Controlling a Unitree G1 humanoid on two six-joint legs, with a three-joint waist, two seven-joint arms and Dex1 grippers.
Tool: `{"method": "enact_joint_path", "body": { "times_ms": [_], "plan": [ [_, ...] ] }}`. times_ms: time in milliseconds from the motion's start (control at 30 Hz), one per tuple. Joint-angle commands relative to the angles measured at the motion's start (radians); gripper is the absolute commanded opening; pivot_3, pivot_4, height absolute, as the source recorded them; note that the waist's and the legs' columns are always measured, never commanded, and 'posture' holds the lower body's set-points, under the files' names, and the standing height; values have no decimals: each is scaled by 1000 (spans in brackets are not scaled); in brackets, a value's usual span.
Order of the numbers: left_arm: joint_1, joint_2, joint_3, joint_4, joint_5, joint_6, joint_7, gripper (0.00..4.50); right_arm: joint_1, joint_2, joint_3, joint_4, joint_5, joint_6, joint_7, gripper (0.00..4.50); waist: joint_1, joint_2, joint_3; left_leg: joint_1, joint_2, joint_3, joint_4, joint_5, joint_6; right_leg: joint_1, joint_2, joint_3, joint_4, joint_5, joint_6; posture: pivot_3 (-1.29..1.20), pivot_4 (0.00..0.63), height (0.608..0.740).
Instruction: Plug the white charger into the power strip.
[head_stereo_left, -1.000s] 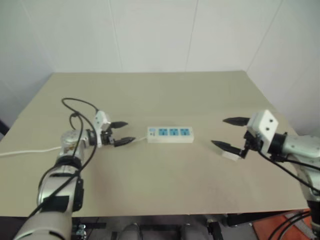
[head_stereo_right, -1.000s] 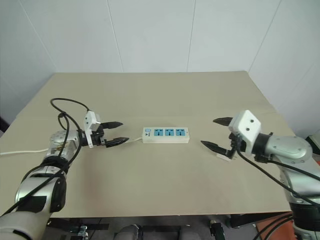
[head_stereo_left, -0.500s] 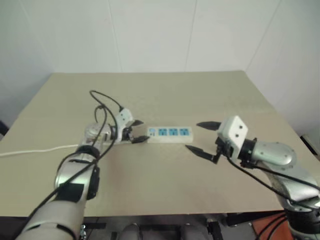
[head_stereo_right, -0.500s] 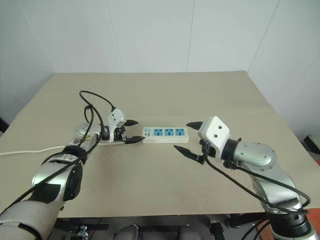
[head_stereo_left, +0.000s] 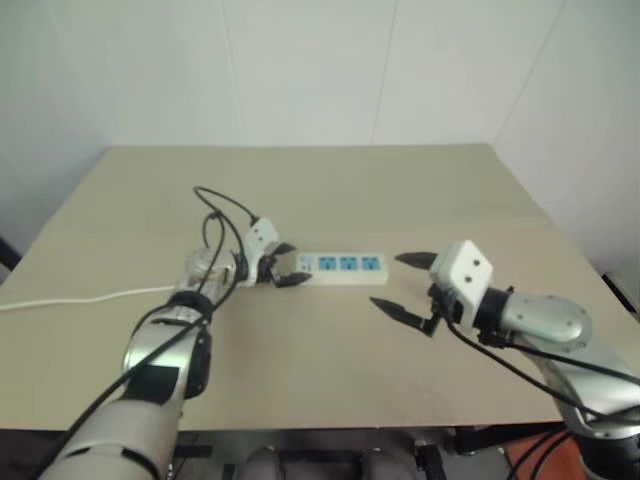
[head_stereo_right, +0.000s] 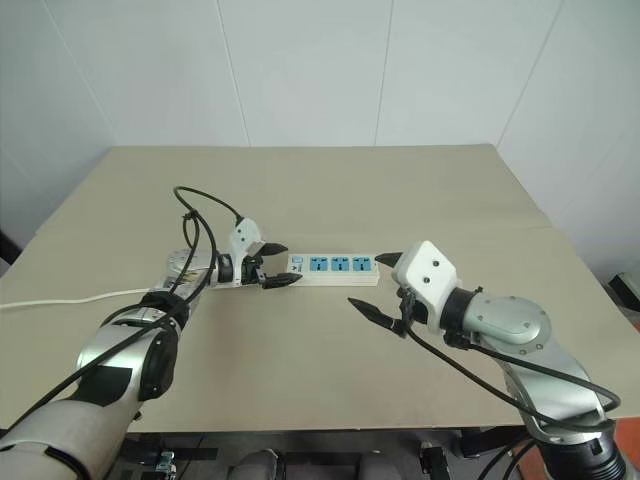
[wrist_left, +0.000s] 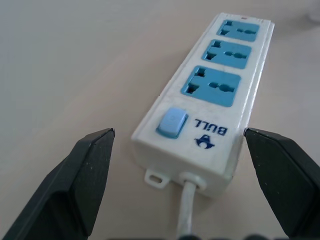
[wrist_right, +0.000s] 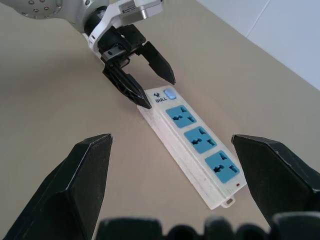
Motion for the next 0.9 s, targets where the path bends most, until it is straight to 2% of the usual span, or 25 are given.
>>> {"method": "enact_joint_path", "body": {
  "times_ms": [33, 233, 367, 567, 900],
  "plan": [
    [-7, 1, 12, -3, 9, 22, 8, 4493, -13, -8, -10, -33, -9, 23, -29, 4500, 0, 0, 0, -1, 0, 0, 0, 0, 0, -1, 0, 0, 0, 1, -1, 0, 150, 740],
    [10, -6, -51, -1, 104, -14, 134, 4493, 6, -1, -30, -52, 1, 47, -62, 4500, -1, 0, 0, 0, 0, 0, -1, 0, 0, -1, 0, 0, 0, 1, -1, 0, 150, 740],
    [19, -26, -26, 0, 90, -11, 141, 4493, 15, 2, -26, -51, -8, 44, -82, 4500, 1, 0, 0, 1, 0, 0, -1, 0, 0, 0, 0, 0, 0, 0, -1, 0, 150, 740],
    [19, -33, -1, -5, 75, -23, 99, 3173, 11, 14, -7, -35, -22, 43, -108, 4500, 2, 0, 0, 1, 0, 0, 0, 0, 0, 0, 0, 0, 0, 0, 1, 0, 150, 740],
    [48, 21, 27, -48, 22, -129, -64, 3164, -2, 43, 35, 8, -58, 16, -117, 4500, 0, 0, 0, -1, 0, 0, -1, 0, 0, -1, 0, 0, 0, 1, -1, 0, 150, 740]
  ]
}}
